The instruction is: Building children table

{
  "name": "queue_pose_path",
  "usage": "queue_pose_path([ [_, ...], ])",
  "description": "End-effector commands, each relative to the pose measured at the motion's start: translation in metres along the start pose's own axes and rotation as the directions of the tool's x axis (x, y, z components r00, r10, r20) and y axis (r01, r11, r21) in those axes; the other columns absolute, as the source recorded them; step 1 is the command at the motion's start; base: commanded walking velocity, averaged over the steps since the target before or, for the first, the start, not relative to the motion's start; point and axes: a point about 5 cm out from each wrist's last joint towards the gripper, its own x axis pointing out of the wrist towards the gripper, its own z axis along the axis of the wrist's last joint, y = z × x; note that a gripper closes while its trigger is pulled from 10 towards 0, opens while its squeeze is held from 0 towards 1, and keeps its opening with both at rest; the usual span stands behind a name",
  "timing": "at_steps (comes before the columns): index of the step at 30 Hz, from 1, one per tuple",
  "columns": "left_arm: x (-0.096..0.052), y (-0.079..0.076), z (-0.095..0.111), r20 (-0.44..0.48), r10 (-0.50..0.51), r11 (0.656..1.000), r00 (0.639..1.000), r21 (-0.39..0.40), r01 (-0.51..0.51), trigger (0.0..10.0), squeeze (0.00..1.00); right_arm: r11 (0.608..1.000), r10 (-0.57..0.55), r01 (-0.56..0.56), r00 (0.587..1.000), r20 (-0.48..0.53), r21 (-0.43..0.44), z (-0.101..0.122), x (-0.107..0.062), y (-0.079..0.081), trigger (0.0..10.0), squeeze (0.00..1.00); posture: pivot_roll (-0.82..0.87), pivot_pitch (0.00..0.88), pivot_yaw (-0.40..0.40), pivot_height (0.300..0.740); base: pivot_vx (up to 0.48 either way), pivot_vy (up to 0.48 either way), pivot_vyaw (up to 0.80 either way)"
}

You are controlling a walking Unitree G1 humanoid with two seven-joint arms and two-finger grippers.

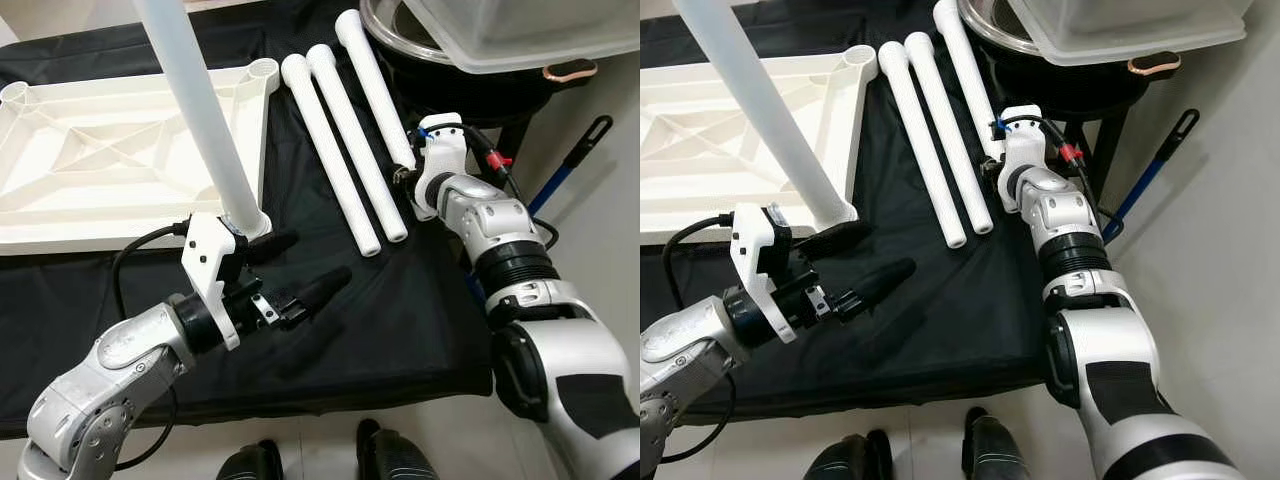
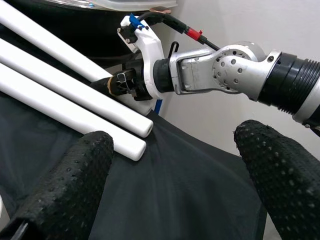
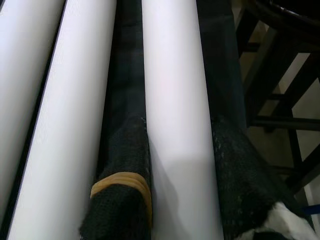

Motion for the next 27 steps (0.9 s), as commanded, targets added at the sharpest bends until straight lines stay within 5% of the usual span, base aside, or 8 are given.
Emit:
queue_pose_path([
  [1, 0.0, 0.001, -0.003, -0.007, 0.001, 1.0, 1.0, -0.002, -0.001, 10.0, 0.0, 0.997, 0.065, -0.068, 0.995, 0.075, 0.035, 0.007, -0.002, 0.011, 0.0, 0.0, 0.01, 0.277, 0.032, 0.74, 0.0, 0.0, 0.0],
  [15, 0.005, 0.008, -0.001, 0.028, 0.041, 0.999, 0.999, 0.027, -0.042, 10.0, 0.0, 0.972, 0.233, -0.234, 0.955, 0.184, -0.014, 0.015, -0.012, 0.023, 0.0, 0.0, 0.01, 0.22, 0.017, 0.74, 0.0, 0.0, 0.0],
  [23, 0.008, 0.015, 0.002, 0.064, 0.085, 0.996, 0.994, 0.033, -0.087, 10.0, 0.0, 0.951, 0.27, -0.305, 0.898, 0.348, 0.049, 0.032, -0.026, 0.018, 0.0, 0.0, 0.0, 0.201, 0.014, 0.74, 0.0, 0.0, 0.0],
  [24, 0.009, 0.022, 0.006, 0.104, 0.114, 0.993, 0.988, 0.014, -0.116, 10.0, 0.0, 0.918, 0.314, -0.388, 0.834, 0.453, 0.078, 0.04, -0.043, 0.016, 3.2, 0.0, -0.01, 0.183, 0.009, 0.74, 0.0, 0.0, 0.0],
  [26, 0.009, 0.024, 0.007, 0.118, 0.125, 0.992, 0.985, 0.008, -0.127, 10.0, 0.0, 0.909, 0.328, -0.411, 0.811, 0.485, 0.074, 0.042, -0.05, 0.016, 3.2, 0.0, -0.01, 0.183, 0.009, 0.74, 0.0, 0.0, 0.0],
  [27, 0.008, 0.029, 0.009, 0.132, 0.153, 0.988, 0.979, -0.001, -0.155, 10.0, 0.0, 0.895, 0.349, -0.442, 0.781, 0.518, 0.064, 0.043, -0.058, 0.016, 10.0, 0.0, -0.02, 0.172, 0.005, 0.74, 0.0, 0.0, 0.0],
])
